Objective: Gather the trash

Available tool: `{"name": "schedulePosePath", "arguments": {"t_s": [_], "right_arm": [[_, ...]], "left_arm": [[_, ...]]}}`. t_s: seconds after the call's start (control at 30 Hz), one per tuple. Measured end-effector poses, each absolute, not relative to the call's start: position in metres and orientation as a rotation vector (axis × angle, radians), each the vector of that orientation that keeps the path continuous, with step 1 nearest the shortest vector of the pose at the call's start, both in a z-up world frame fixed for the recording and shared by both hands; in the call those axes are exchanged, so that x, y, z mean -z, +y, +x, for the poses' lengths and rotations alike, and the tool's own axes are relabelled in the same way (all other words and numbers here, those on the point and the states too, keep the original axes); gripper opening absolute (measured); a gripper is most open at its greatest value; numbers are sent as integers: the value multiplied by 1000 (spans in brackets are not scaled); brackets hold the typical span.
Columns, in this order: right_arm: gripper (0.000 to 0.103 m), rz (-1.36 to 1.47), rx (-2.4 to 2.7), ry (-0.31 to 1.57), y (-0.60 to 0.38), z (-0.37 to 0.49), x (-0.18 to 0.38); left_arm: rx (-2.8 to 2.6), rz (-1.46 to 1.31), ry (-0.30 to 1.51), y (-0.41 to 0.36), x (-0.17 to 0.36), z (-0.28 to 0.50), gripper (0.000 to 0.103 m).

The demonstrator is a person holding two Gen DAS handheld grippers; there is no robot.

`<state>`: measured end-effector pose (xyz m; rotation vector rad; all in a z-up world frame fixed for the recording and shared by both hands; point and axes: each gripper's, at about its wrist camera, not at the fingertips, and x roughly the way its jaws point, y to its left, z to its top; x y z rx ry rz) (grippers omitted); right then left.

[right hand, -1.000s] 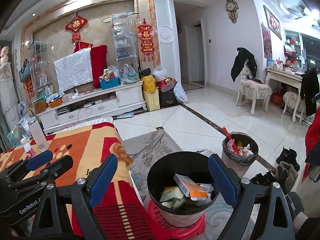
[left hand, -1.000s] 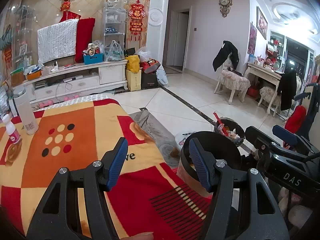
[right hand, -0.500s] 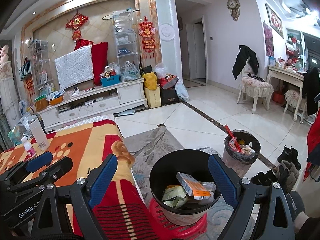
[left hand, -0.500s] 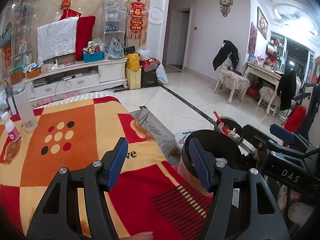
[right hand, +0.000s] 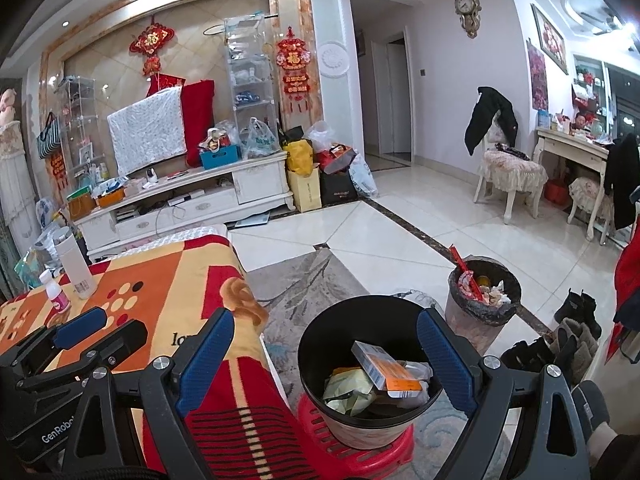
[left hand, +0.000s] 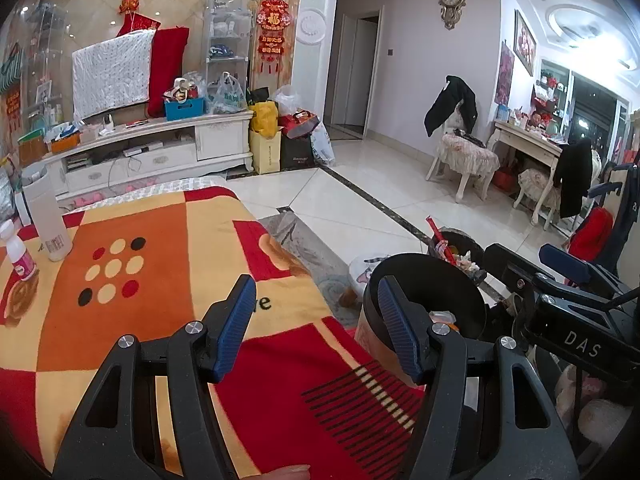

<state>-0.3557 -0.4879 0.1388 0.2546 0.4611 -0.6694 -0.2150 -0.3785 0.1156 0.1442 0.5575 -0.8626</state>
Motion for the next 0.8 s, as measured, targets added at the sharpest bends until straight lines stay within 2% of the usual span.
{"name": "schedulePosePath", "arguments": {"t_s": [0.8], "right_arm": [[92, 269, 671, 480, -493, -352, -132]], "left_arm": [[875, 147, 587, -381, -105, -213, 63]]}}
